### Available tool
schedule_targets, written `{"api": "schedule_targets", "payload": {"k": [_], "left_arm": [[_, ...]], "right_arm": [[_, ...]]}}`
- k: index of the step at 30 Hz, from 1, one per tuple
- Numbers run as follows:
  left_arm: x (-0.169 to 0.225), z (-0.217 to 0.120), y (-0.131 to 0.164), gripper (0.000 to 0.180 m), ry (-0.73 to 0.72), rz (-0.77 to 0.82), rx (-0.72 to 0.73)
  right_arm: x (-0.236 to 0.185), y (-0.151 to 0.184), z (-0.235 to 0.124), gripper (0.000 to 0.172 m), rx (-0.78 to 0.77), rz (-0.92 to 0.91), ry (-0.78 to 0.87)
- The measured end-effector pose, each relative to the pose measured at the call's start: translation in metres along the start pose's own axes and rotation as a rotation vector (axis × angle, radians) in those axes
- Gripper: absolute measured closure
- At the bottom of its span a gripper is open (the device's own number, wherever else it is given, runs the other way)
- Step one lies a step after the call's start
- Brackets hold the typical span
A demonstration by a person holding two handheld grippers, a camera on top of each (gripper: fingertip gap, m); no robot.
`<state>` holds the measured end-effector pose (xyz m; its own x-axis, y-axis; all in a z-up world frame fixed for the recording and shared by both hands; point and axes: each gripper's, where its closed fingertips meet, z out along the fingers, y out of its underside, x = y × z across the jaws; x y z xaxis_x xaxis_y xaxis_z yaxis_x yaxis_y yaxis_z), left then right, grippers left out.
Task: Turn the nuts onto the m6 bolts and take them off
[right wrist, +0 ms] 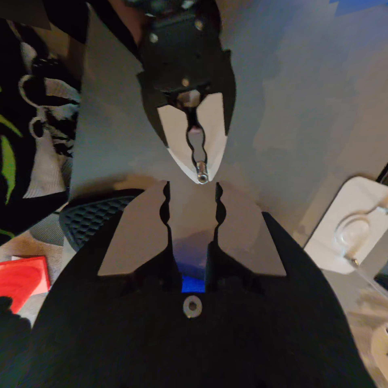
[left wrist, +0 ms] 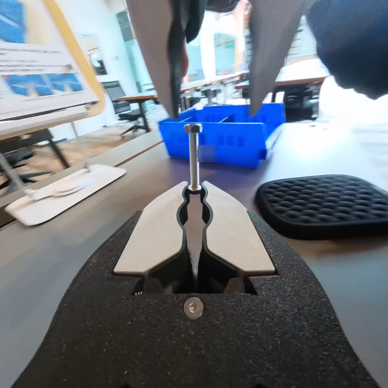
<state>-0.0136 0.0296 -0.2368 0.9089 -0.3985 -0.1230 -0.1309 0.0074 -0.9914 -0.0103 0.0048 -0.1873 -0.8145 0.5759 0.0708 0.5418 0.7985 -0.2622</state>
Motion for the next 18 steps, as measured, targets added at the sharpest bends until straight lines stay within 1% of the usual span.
{"api": "schedule_targets", "payload": {"k": [4,8,14,18], "left_arm": [[-0.006,0.001,0.003,0.172,-0.041,-0.005,-0.013],[-0.006,0.001,0.004,0.172,-0.039,-0.007,-0.017],[-0.009,0.0,0.002,0.172,-0.046,-0.023,-0.011],[-0.009,0.0,0.002,0.172,-0.039,-0.031,-0.01]], "right_arm": [[0.014,0.002,0.009,0.143,-0.049,0.066,0.024],[0.017,-0.001,0.009,0.154,-0.048,0.059,0.026],[0.017,-0.001,0.01,0.159,-0.076,0.035,0.03],[0.018,-0.003,0.011,0.162,-0.066,0.019,0.033]]}}
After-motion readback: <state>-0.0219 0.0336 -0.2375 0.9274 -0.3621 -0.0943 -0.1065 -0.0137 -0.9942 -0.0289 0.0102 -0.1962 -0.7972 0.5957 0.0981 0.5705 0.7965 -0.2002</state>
